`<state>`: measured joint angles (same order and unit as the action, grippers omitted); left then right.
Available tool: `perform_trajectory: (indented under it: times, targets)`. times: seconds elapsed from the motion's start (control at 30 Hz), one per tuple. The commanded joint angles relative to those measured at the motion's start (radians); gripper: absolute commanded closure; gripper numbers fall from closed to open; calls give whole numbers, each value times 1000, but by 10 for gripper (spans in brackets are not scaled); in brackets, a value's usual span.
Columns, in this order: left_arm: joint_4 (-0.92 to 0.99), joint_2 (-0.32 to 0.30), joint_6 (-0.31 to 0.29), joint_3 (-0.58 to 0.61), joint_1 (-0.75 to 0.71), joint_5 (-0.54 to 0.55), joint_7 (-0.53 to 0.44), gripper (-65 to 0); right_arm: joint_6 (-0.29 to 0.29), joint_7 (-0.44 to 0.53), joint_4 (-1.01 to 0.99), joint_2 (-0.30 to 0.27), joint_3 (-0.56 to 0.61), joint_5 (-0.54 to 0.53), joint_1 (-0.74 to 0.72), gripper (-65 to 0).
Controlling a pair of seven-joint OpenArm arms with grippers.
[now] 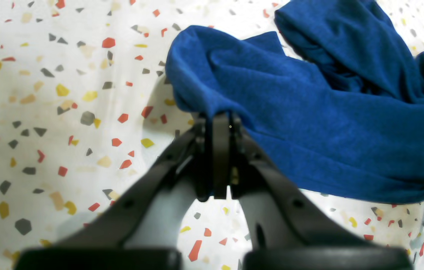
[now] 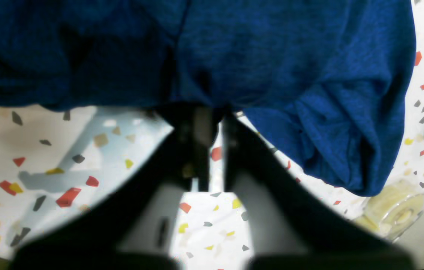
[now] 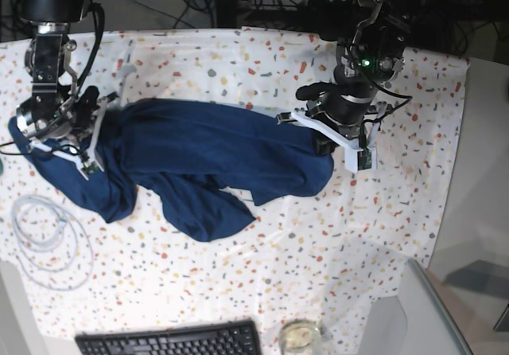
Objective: Layout the t-shirt on the table in an organized manner, then fold the t-shirt properly
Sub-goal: 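Drag the held fabric with the right gripper away from the left gripper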
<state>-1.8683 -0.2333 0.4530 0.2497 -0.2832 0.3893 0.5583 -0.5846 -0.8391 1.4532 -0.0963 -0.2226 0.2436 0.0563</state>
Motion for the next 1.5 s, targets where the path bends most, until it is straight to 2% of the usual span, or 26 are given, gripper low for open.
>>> perform_trajectory:
  times: [0.0, 0.13, 0.23, 0.4, 0.5, 0.63, 0.77, 0.83, 0.9, 0.97, 1.03, 1.07, 1.17, 1.23, 1.37, 1.47]
  targets:
    - [-21, -2, -3, -2, 6, -6, -22, 0, 5, -16, 40, -21, -4, 4, 4, -5]
    - [-24, -2, -3, -2, 5, -6, -22, 0, 5, -101, 195, -67, -5, 4, 89, -5]
    - [-24, -2, -3, -2, 5, -6, -22, 0, 5, -150, 347, -96, -67, 4, 149, -5]
    - [-24, 2, -3, 0, 5, -6, -22, 0, 5, -165, 499, -99, -140, 4, 93, -5]
    - [-23, -1, -3, 0, 3, -6, -22, 0, 5, -164, 524, -107, -123, 4, 9, -5]
    - [-18, -4, -3, 0, 2, -6, -22, 0, 5, -154, 501, -105, 67, 4, -129, -5]
    - [-18, 1, -3, 1, 2, -6, -22, 0, 5, -113, 324, -85, 292, 4, -293, -9]
    - [-18, 2, -3, 1, 2, -6, -22, 0, 5, -98, 180, -55, 354, 4, -373, -47]
    - [-18, 2, -3, 1, 2, -6, -20, 0, 5, -99, 86, -39, 361, 4, -418, -165]
    - [-18, 2, -3, 1, 2, -6, -10, 0, 5, -99, 77, -55, 334, 4, -421, -305]
    - [-18, 2, -3, -2, 8, -6, 52, 0, 5, -93, 68, -89, 259, 4, -404, -423]
    - [-20, 1, -3, -3, 11, -6, 85, 0, 5, -92, 47, -104, 202, 4, -401, -462]
    - [-26, -1, -3, -3, 8, -6, 108, 0, 5, -38, -115, -138, 58, 4, -419, -452]
    - [-26, -1, -3, -3, 5, -6, 108, 0, 5, 80, -311, -168, -27, 4, -453, -438]
    - [-26, 4, -3, -3, 3, -6, 110, 0, 10, 295, -737, -236, -62, 4, -563, -438]
    - [-26, 4, -3, -3, 8, -6, 110, 0, 30, 419, -965, -271, -64, 3, -635, -438]
